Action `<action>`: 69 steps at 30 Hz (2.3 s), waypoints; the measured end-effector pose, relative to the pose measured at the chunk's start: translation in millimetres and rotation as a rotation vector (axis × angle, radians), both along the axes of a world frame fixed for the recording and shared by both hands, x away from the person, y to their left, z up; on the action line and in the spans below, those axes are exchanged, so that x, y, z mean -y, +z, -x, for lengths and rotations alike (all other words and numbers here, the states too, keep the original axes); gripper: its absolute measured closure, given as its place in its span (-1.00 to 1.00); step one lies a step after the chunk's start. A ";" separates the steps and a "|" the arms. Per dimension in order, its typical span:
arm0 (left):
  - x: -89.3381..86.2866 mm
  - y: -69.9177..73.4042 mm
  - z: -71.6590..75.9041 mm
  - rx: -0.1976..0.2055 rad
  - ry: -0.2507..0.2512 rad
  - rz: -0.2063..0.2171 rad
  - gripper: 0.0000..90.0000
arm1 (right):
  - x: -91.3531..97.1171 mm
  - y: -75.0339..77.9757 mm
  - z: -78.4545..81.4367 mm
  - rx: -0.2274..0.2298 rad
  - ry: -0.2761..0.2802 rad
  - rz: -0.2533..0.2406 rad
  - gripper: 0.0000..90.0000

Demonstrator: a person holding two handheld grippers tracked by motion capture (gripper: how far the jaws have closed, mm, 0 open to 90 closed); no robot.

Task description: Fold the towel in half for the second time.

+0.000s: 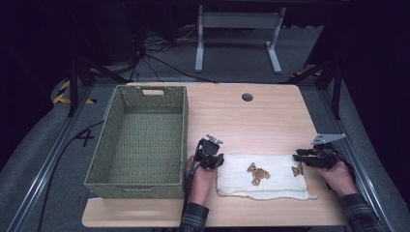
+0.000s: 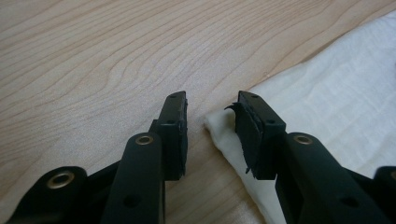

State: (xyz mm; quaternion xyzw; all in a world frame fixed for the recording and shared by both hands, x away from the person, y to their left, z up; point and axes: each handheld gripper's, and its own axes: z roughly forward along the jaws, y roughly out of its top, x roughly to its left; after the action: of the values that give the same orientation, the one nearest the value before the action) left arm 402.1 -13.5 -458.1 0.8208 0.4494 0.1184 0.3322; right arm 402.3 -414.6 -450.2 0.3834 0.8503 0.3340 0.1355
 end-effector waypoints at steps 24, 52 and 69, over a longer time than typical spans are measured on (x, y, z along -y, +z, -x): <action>3.6 12.1 -11.0 0.057 -0.022 0.069 0.93 | -0.7 9.7 -13.3 0.076 -0.032 0.062 0.93; -4.5 38.0 45.7 0.152 -0.054 0.083 0.93 | 12.6 33.2 50.8 0.125 0.008 -0.010 0.93; -1.3 34.5 77.8 0.148 -0.059 0.029 0.93 | 12.0 26.4 81.4 0.086 0.037 -0.005 0.92</action>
State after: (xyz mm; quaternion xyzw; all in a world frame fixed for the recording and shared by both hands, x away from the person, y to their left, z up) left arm 324.3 -12.2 -423.6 0.8178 0.4007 0.1625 0.3799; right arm 320.9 -426.6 -423.8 0.3533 0.8500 0.3545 0.1646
